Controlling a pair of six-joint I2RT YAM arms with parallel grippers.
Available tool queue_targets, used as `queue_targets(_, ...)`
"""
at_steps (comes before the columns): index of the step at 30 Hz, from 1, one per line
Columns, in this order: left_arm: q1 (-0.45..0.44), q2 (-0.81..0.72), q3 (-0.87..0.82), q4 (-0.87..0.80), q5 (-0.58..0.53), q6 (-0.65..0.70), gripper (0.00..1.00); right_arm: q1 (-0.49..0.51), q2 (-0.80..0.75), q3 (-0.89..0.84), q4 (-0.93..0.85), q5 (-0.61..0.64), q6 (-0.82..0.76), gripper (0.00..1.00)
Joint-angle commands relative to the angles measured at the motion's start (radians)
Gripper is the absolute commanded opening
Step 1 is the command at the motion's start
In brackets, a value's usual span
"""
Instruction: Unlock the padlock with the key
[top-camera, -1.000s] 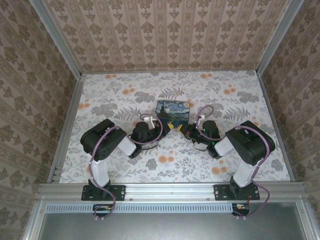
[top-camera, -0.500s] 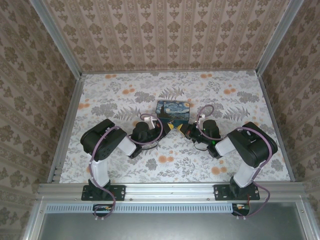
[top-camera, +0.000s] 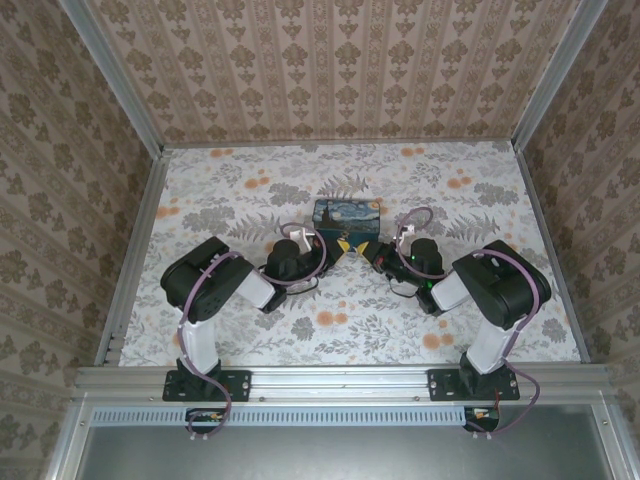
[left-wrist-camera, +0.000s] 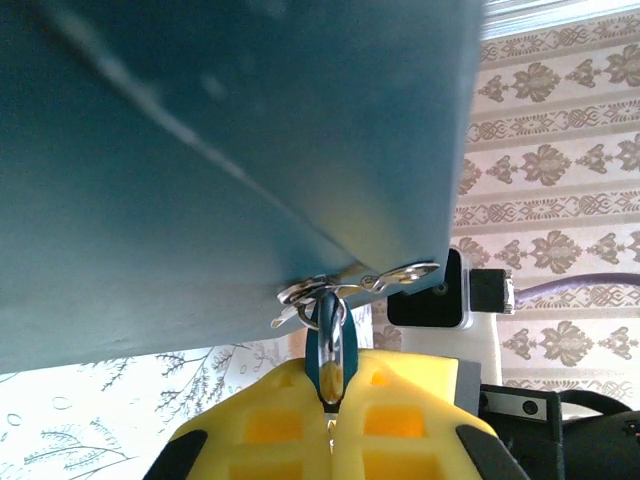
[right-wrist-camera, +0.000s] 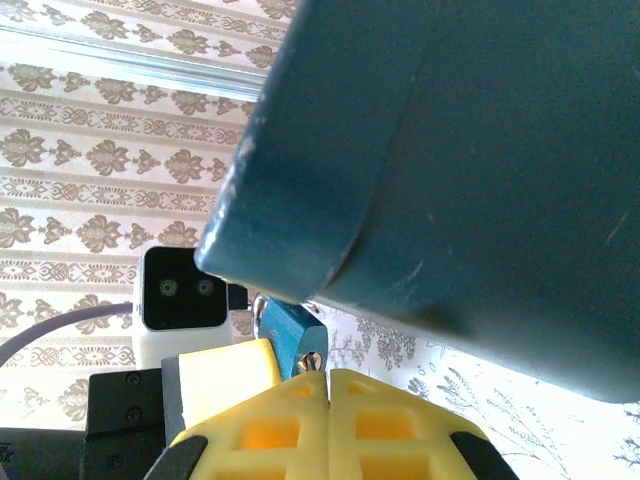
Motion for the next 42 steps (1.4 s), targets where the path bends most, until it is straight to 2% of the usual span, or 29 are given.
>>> queue_targets(1, -0.04, -0.056, 0.035, 0.042, 0.087, -0.044, 0.0, -0.004, 0.019, 0.034, 0.07, -0.028, -0.029, 0.0)
queue_targets(14, -0.064, -0.063, 0.032, 0.043, 0.1, -0.056, 0.0, -0.038, 0.05, 0.084, 0.059, -0.089, -0.059, 0.0)
queue_targets(28, -0.085, -0.055, 0.048, 0.042, 0.112, -0.08, 0.0, -0.046, 0.009, 0.102, -0.034, -0.096, -0.277, 0.0)
queue_targets(42, -0.096, -0.014, 0.068, 0.045, 0.113, -0.091, 0.0, -0.042, -0.062, 0.074, 0.0, -0.089, -0.341, 0.0)
